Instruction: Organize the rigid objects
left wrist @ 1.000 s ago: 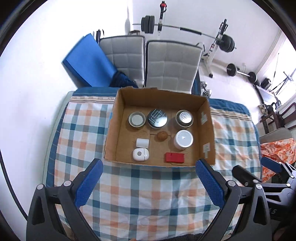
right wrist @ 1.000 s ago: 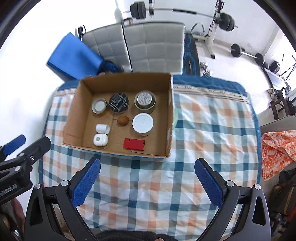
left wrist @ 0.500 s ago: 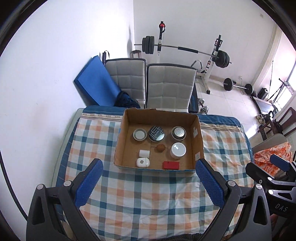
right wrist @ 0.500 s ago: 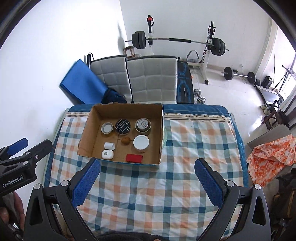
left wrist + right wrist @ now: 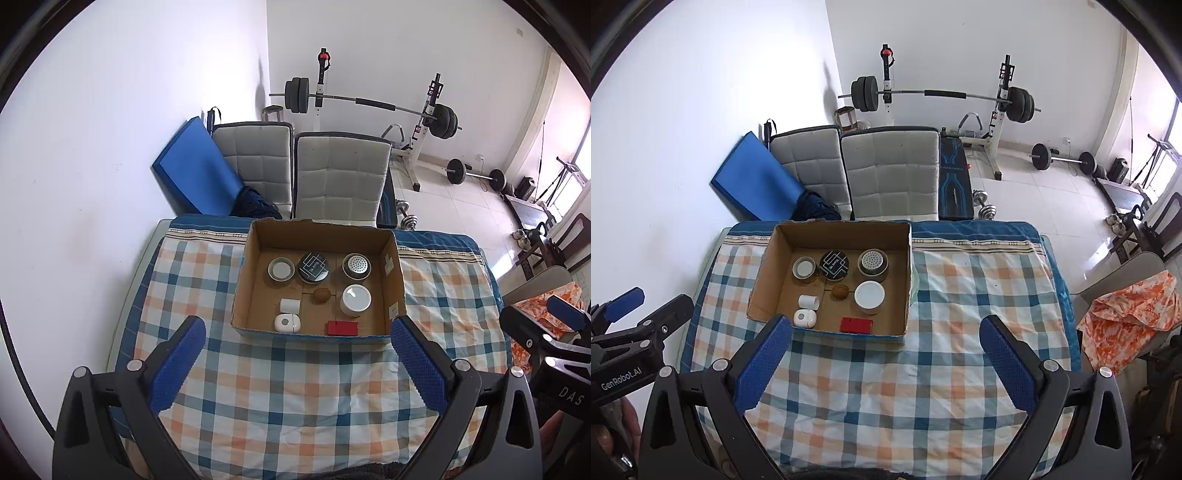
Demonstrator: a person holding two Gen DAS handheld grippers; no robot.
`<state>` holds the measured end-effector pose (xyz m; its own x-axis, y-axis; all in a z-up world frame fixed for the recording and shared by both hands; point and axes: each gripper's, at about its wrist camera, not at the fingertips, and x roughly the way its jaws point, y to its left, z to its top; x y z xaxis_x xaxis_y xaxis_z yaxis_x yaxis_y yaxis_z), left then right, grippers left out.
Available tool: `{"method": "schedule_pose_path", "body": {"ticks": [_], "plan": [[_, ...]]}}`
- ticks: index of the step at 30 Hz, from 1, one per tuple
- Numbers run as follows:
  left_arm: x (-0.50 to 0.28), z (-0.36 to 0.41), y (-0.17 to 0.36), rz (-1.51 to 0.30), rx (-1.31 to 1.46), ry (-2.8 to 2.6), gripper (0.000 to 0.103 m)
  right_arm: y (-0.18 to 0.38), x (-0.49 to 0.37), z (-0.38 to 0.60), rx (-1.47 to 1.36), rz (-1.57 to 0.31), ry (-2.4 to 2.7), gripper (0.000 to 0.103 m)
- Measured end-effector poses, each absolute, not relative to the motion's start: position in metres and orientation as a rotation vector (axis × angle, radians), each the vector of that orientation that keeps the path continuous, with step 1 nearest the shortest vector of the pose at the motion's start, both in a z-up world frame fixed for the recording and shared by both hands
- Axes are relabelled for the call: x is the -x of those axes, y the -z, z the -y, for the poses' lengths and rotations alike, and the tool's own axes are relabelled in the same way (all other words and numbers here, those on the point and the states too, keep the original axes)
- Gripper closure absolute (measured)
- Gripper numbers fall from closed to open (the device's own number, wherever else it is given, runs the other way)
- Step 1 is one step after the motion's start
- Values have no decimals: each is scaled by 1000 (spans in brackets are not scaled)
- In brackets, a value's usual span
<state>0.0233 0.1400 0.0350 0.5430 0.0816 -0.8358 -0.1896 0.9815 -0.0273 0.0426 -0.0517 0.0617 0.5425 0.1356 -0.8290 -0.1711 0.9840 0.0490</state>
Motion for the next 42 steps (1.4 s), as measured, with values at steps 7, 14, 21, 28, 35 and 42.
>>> {"method": "schedule_pose_path", "body": {"ticks": [7,14,21,28,35,42], "plan": [[-23,-139,-35,-983,121,-164,0,-63,-37,53,29,-969,-171,0],[-19,-137,-38,-977,120,-166,0,-58,-33,52,30,-982,-170,0],[-19,-134,-41,-981,119,-167,0,-53,-30,53,27,-995,-164,0],[-19,-133,-43,-980,116,-162,0,-55,-28,58,18,-980,-144,0],[-20,-132,-44,-987,114,-158,0,-56,-29,60,22,-974,-137,0],[-19,-134,-42,-978,101,-152,0,-54,-31,63,14,-977,-126,0]]}}
